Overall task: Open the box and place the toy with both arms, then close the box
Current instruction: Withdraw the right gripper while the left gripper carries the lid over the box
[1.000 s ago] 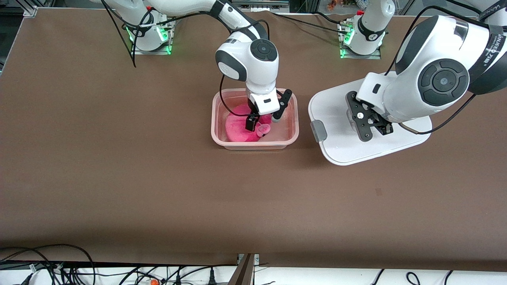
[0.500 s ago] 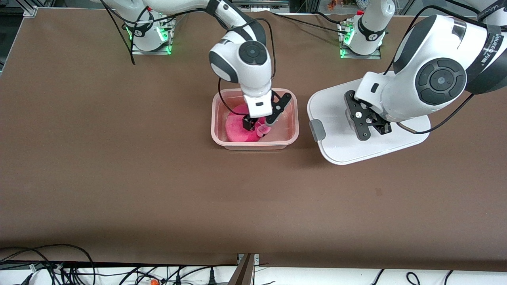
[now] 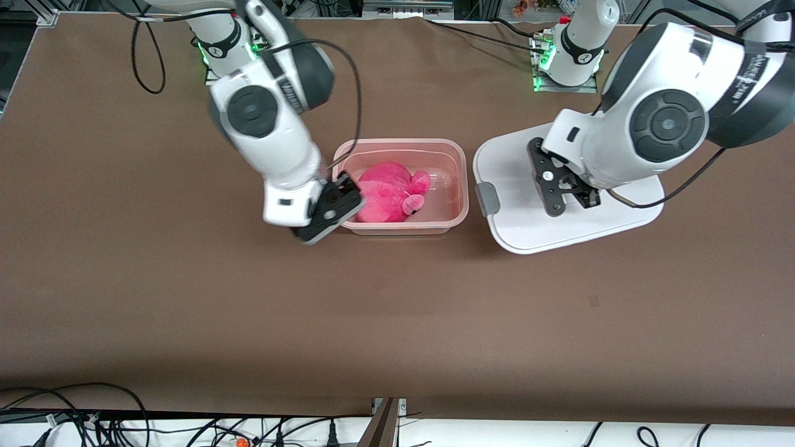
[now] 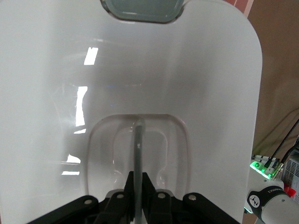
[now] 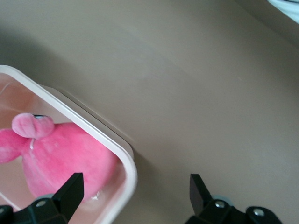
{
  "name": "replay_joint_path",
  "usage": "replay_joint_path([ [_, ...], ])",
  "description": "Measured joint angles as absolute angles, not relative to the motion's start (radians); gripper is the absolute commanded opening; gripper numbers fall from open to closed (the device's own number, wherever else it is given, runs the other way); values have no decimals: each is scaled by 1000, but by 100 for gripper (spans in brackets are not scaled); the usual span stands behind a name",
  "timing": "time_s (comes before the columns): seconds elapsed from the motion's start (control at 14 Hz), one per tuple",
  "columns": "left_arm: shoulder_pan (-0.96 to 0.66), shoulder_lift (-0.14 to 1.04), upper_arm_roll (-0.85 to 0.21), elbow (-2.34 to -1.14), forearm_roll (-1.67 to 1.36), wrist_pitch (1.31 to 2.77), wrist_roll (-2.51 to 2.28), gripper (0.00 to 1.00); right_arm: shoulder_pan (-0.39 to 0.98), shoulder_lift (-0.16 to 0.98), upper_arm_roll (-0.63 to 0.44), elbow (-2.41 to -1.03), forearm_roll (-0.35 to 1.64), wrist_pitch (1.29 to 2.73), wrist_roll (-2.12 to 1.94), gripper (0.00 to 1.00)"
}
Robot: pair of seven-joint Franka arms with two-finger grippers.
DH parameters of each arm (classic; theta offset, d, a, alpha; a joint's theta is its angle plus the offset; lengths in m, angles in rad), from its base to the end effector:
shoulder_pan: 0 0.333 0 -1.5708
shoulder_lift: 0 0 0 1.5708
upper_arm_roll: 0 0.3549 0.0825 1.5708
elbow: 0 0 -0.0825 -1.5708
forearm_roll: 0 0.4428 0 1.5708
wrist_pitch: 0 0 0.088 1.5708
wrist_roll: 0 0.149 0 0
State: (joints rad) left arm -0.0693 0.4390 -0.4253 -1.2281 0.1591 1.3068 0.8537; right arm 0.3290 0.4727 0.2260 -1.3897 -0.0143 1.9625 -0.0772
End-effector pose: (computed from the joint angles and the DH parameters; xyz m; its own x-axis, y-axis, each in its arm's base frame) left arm 0.6518 -0.2571 0.5073 0.2142 -0.9569 -0.1964 -0.9321 -0.2603 0.2518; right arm 0.6822 0.3872 0.4312 0.8183 0.5628 0.1167 0.5726 -0.8160 -0.0796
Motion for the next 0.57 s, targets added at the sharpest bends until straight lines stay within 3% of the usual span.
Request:
replay_joint_path([
  [0.57, -412, 598, -431, -1232, 158, 1475, 767, 0, 223, 278, 46, -1385, 116, 1665, -283, 100],
])
